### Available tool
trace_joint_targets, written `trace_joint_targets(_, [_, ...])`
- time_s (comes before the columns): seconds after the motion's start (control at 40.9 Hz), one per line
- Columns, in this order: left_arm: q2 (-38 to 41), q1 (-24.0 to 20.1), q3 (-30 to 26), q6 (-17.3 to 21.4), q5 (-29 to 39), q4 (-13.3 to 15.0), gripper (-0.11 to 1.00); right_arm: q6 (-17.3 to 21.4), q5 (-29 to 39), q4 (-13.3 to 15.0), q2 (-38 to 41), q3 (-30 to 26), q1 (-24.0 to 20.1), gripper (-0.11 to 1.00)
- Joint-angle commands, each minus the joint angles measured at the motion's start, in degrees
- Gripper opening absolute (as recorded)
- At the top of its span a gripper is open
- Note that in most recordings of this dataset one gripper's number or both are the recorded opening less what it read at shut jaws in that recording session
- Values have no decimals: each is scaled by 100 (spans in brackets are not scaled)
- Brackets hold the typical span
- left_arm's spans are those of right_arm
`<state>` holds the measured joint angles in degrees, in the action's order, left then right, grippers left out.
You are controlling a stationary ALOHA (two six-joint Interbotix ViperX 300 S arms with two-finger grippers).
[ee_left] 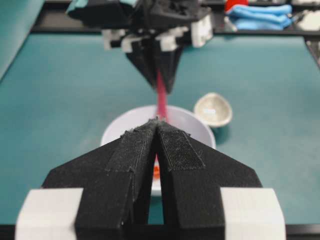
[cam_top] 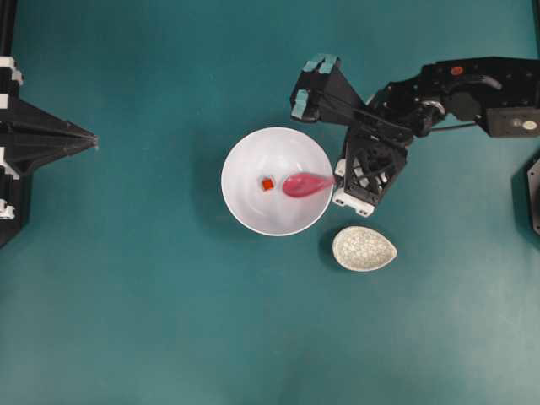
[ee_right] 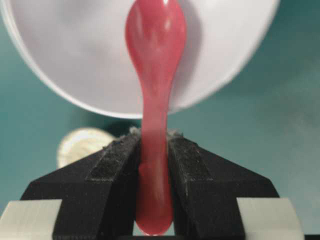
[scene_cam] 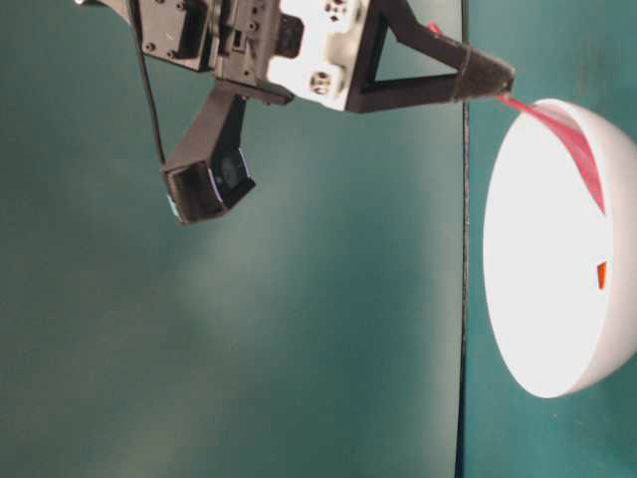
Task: Grip the spoon and scoop the red block from the bowl with right arm.
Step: 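Lower the spoon tip toward the red cube inside the bowl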
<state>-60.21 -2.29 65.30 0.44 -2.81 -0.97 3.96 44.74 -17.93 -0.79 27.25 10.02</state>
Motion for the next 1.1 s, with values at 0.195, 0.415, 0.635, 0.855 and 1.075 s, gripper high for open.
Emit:
trace_joint_targets(0.195, [26, -18, -149, 35, -18, -9, 0, 114, 62, 290, 149, -501, 9, 22])
trace_joint_targets(0.415, [26, -18, -149, 44, -9, -9, 0, 105, 97, 290, 281, -703, -79, 22])
trace_joint_targets(0.635, [26, -18, -141, 44, -18, -9, 0, 114, 281, 290, 369, -800, -237, 22])
trace_joint_targets(0.855, [35, -18, -132, 44, -18, -9, 0, 114, 466, 290, 387, -809, -343, 22])
trace_joint_targets(1.075, [44, -18, -132, 44, -9, -9, 0, 105, 396, 369, 457, -905, -352, 22])
